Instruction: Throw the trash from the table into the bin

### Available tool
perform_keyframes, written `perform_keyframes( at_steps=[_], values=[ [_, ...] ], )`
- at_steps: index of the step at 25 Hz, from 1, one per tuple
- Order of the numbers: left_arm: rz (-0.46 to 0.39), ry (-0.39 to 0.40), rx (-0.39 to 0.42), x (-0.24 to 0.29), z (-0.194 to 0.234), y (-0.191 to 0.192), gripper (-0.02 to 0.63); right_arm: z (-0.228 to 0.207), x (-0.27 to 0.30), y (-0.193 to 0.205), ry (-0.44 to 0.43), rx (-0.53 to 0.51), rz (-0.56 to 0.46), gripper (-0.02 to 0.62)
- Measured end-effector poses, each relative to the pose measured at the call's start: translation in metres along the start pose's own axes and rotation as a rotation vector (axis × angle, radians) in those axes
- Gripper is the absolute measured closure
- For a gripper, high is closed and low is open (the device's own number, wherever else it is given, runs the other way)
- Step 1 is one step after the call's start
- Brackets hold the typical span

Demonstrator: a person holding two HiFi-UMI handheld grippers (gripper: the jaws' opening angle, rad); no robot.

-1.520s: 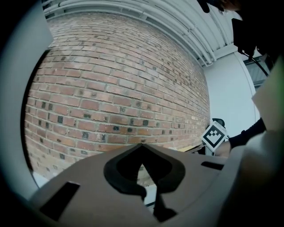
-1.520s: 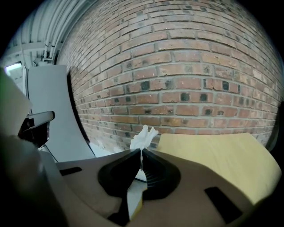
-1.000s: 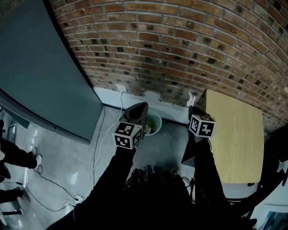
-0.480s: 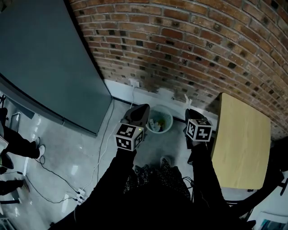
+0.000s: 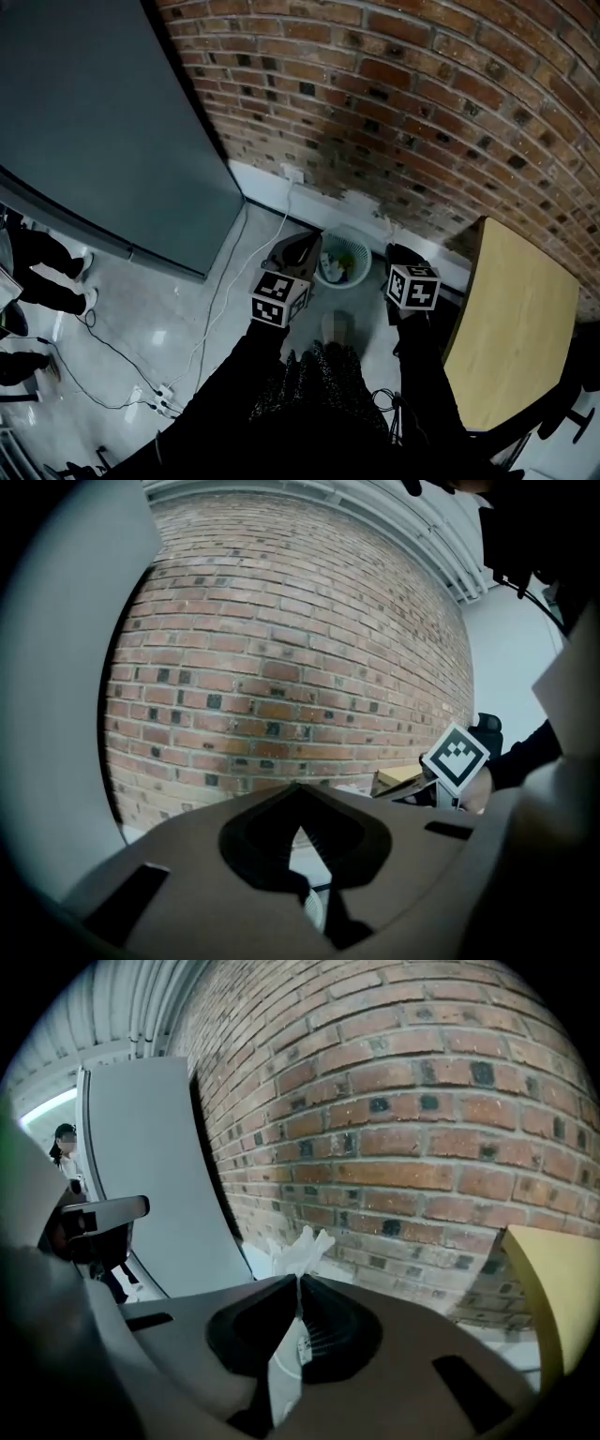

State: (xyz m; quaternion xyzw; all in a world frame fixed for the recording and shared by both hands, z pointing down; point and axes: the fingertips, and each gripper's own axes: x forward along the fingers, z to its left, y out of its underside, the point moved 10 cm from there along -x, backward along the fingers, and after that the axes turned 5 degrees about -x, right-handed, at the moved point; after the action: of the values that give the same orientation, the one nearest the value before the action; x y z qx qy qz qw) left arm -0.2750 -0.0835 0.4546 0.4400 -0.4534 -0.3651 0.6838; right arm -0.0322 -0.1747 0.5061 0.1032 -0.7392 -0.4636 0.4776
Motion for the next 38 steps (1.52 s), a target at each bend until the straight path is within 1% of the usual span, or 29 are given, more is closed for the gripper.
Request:
perform_keyframes(
  at_steps=[5, 9, 13, 20, 28, 33, 38],
  values=[
    [0.052, -0.003, 0.007, 0.030, 0.009, 0.019, 0.600, -0.010, 0.029, 0.007, -0.041, -0.010, 0.023, 0.574],
    [0.071, -0.013, -0.008, 0.051, 0.021, 0.033, 0.600, -0.018, 0.051, 0.014, -0.087, -0.021, 0.038, 0.574],
    [0.115, 0.001, -0.014, 0.075, 0.027, 0.053, 0.600, -0.021, 0.080, 0.028, -0.133, -0.037, 0.081, 0.574],
    [0.171, 0.018, -0.056, 0.109, 0.041, 0.097, 0.600, -0.022, 0.132, 0.060, -0.200, -0.028, 0.146, 0.574],
    [0.224, 0.025, -0.077, 0.151, 0.057, 0.137, 0.601, -0.032, 0.178, 0.089, -0.215, -0.027, 0.212, 0.572],
    [0.230, 0.033, -0.086, 0.170, 0.064, 0.149, 0.600, -0.036, 0.204, 0.103, -0.222, -0.026, 0.237, 0.572],
    [0.237, 0.025, -0.094, 0.176, 0.072, 0.156, 0.600, -0.035, 0.223, 0.109, -0.221, -0.024, 0.253, 0.572]
  ],
)
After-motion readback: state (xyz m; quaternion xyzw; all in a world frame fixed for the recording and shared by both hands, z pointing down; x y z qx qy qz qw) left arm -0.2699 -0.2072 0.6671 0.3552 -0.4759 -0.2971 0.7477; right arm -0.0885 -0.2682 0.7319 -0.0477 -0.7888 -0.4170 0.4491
